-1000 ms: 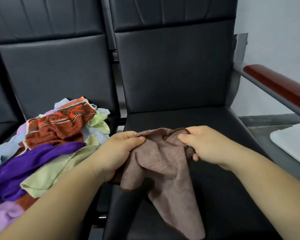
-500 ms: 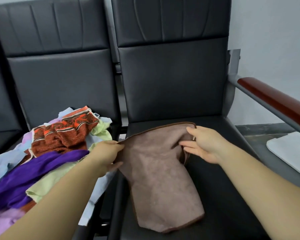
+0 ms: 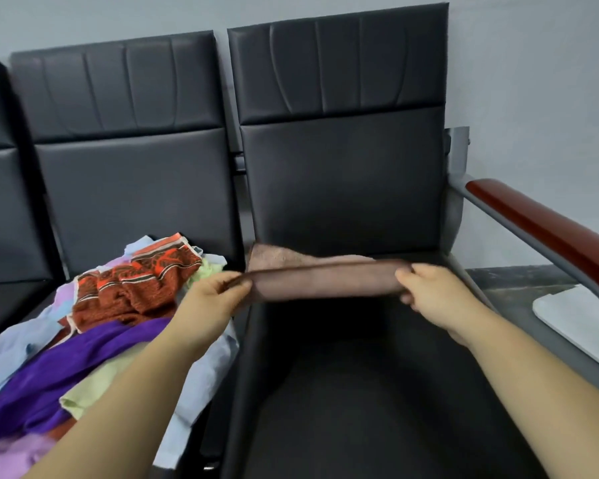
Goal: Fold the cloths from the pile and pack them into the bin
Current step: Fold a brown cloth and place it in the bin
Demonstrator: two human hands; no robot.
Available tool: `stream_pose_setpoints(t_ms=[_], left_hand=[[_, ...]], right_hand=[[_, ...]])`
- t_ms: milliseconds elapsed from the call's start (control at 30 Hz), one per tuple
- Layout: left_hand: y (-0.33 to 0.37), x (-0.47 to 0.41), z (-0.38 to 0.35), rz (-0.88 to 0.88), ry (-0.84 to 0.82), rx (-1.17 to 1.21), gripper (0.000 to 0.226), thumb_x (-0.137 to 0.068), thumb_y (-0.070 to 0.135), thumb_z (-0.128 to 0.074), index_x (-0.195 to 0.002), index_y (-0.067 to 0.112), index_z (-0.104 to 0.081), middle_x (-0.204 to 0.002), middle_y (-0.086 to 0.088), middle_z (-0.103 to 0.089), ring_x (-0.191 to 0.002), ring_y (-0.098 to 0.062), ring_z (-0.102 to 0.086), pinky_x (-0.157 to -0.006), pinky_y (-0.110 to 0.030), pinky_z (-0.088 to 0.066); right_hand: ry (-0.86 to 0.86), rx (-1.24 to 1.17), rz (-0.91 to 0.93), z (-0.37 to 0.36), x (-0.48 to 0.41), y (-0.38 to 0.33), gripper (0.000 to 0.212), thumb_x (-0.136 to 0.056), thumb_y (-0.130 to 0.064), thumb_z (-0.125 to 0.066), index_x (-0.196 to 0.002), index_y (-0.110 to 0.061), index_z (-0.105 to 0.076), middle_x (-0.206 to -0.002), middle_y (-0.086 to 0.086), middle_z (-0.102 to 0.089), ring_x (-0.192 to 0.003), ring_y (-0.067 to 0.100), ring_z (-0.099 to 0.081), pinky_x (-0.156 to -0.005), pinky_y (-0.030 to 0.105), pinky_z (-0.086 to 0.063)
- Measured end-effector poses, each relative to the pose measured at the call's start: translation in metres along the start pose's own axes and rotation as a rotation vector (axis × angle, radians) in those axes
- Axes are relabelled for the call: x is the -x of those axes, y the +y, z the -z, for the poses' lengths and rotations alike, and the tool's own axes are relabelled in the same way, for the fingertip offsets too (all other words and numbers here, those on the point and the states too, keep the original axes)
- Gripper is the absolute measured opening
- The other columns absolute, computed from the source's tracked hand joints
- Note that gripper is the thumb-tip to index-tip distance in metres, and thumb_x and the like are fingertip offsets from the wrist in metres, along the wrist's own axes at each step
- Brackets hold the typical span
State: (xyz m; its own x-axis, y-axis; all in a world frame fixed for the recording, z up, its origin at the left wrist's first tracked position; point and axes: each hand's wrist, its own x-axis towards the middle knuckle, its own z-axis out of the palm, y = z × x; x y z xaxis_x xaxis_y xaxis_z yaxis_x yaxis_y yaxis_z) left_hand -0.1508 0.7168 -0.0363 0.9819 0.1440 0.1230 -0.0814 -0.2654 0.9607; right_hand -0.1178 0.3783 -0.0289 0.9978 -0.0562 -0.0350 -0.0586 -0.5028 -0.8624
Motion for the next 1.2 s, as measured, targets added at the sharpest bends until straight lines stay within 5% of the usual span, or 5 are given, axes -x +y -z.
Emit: stream_pose_setpoints(t_ms=[200,300,633,867,1200], left_hand=[[-0.022,0.028,0.011,0.533,-0.361,-0.396,0.015,-0.094,0.021,-0.071,-0.093,0.007,-0.069,-0.065,-0.004,-0.058,-0.055,-0.013,-0.052,-0.053,-0.024,-0.044],[-0.019,0.036,0.006,0.634,-0.434,-0.391,0.016,-0.094,0.019,-0.071,-0.099,0.005,-0.068,-0.063,-0.004,-0.056,-0.054,-0.014,-0.047,-0.058,-0.028,-0.042],[-0.036,0.017,-0.024,0.461,-0.07,-0.224,0.019,-0.095,0.011,-0.052,-0.078,0.012,-0.061,-0.073,-0.004,-0.061,-0.064,-0.018,-0.053,-0.051,-0.025,-0.038],[-0.059,-0.012,-0.037,0.313,-0.072,-0.725,0.03,-0.103,0.033,-0.051,-0.084,0.01,-0.058,-0.089,-0.008,-0.064,-0.09,-0.029,-0.06,-0.076,-0.033,-0.044],[-0.094,-0.029,-0.048,0.187,0.018,-0.932,0.041,-0.105,0.037,-0.046,-0.07,0.016,-0.042,-0.075,-0.004,-0.05,-0.089,-0.036,-0.06,-0.072,-0.034,-0.035]], right_hand=[[-0.363,0.337,-0.44,0.002,0.006,0.031,0.021,-0.096,-0.037,-0.064,-0.092,-0.017,-0.068,-0.073,0.004,-0.056,-0.064,0.015,-0.048,-0.047,0.023,-0.032],[-0.394,0.443,-0.461,0.002,0.007,0.031,0.024,-0.094,-0.037,-0.066,-0.085,-0.015,-0.066,-0.061,0.002,-0.05,-0.052,0.014,-0.041,-0.045,0.023,-0.028],[-0.147,0.307,-0.276,-0.021,-0.006,0.031,0.027,-0.094,-0.028,-0.061,-0.075,-0.009,-0.062,-0.078,0.008,-0.059,-0.074,0.025,-0.056,-0.065,0.037,-0.04],[-0.102,0.542,-0.13,-0.037,-0.029,0.051,0.03,-0.105,-0.034,-0.05,-0.086,-0.018,-0.067,-0.084,0.003,-0.067,-0.077,0.021,-0.064,-0.061,0.034,-0.047],[-0.067,0.65,-0.107,-0.048,-0.043,0.064,0.03,-0.109,-0.035,-0.041,-0.088,-0.021,-0.057,-0.088,0.0,-0.061,-0.075,0.015,-0.056,-0.066,0.036,-0.045]])
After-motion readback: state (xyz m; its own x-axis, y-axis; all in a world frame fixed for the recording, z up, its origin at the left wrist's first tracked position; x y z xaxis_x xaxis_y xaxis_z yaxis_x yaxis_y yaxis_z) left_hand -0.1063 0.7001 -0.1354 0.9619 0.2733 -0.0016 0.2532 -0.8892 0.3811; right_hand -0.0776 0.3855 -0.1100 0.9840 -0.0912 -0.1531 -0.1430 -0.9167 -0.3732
